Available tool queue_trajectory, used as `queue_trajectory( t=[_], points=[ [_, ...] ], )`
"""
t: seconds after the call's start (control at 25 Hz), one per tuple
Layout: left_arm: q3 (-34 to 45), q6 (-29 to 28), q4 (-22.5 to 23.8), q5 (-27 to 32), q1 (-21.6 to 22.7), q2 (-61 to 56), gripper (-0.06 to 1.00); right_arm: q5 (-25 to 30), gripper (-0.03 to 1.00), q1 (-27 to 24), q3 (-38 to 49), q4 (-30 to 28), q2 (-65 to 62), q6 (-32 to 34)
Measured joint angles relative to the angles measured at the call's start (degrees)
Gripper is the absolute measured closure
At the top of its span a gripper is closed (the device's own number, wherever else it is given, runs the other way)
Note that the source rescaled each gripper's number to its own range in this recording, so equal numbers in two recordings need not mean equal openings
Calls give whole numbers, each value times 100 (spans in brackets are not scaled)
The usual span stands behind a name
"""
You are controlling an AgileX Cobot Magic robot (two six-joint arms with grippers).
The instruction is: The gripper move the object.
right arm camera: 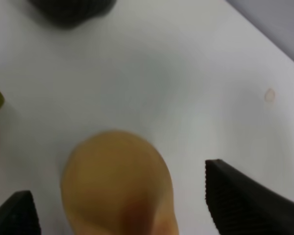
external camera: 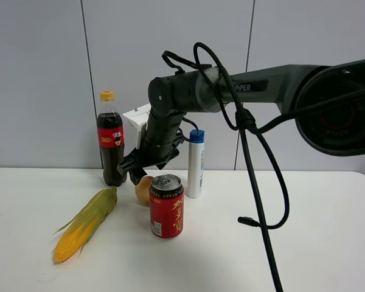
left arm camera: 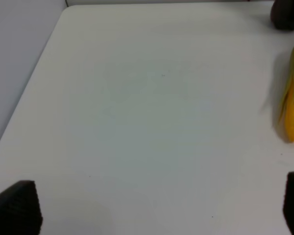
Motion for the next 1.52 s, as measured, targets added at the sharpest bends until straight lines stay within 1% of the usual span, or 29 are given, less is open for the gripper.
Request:
queue_trajectory(
  t=[0.28, 0.6, 0.68, 0.8, 0.88, 1.04, 1.2, 1.28, 1.36, 1.52],
  points=[
    [0, 0, 0, 0, 0, 0, -6, -121, 26, 0, 1, 4, -162, 0],
    [0, 0, 0, 0, 0, 0, -6, 35, 26, 58, 1, -9, -1318, -4],
    [0, 0, 0, 0, 0, 0, -6, 120, 26, 92, 1, -43, -1635, -4],
    [0, 0, 0, 0, 0, 0, -6, 231, 26, 116, 1, -266, -2125, -4],
    [0, 0, 0, 0, 0, 0, -6, 376, 26, 116, 1, -425, -2426, 1],
    [0, 0, 0, 0, 0, 0, -6, 684, 26, 43, 1, -519, -2868, 29],
    [0, 0, 0, 0, 0, 0, -6, 788, 26, -206, 1, -526, -3236, 58],
    [0, 0, 0, 0, 0, 0, -6, 949, 26, -434, 1, -526, -3387, 62],
    [0, 0, 0, 0, 0, 0, -6, 1202, 26, -711, 1, -547, -3504, 62],
    [0, 0, 0, 0, 0, 0, -6, 1610, 26, -1458, 1, -647, -3616, 62]
  ],
)
